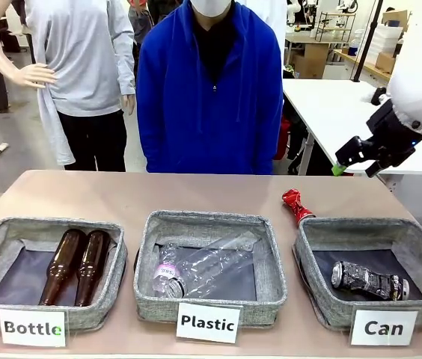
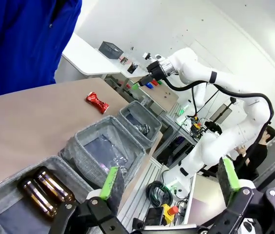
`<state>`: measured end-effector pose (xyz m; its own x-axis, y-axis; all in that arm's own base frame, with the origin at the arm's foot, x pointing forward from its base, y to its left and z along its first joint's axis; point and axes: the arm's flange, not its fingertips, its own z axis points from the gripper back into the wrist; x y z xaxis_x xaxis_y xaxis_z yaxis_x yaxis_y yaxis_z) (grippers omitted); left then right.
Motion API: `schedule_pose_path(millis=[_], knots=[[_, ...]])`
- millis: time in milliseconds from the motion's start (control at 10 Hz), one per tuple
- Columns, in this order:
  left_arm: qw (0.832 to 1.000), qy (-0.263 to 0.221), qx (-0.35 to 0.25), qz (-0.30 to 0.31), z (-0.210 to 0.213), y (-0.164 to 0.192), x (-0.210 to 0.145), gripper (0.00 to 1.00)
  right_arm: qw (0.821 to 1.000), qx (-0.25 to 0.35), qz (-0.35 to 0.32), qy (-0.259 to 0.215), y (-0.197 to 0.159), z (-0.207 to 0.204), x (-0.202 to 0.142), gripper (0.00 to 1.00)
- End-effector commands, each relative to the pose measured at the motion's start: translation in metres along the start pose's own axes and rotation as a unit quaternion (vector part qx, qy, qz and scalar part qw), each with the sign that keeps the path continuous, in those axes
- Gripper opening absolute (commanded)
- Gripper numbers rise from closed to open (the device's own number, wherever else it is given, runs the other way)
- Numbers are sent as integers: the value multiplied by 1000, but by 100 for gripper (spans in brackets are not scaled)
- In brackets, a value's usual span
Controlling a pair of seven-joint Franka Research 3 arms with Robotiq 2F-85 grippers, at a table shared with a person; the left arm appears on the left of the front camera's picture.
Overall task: Sort the can waste into the basket.
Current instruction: Pick up the can waste from the table and place it in the right Fabric basket.
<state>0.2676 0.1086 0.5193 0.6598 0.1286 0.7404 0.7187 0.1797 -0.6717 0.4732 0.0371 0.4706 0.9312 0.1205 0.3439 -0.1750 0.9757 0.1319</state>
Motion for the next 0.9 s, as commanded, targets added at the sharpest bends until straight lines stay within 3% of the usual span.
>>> schedule_pose_path(millis=[0, 100, 400, 800], knots=[[1000, -8, -6, 0, 0, -4, 3, 100, 997, -61, 21, 42, 25, -18, 45, 100], [1000, -8, -6, 0, 0, -4, 3, 100, 993, -87, 35, 67, 32, -41, 61, 100], [1000, -8, -6, 0, 0, -4, 3, 100, 990, -78, 49, 108, 45, -98, 78, 100], [1000, -8, -6, 0, 0, -4, 3, 100, 990, -69, 45, 110, 50, -151, 80, 100]])
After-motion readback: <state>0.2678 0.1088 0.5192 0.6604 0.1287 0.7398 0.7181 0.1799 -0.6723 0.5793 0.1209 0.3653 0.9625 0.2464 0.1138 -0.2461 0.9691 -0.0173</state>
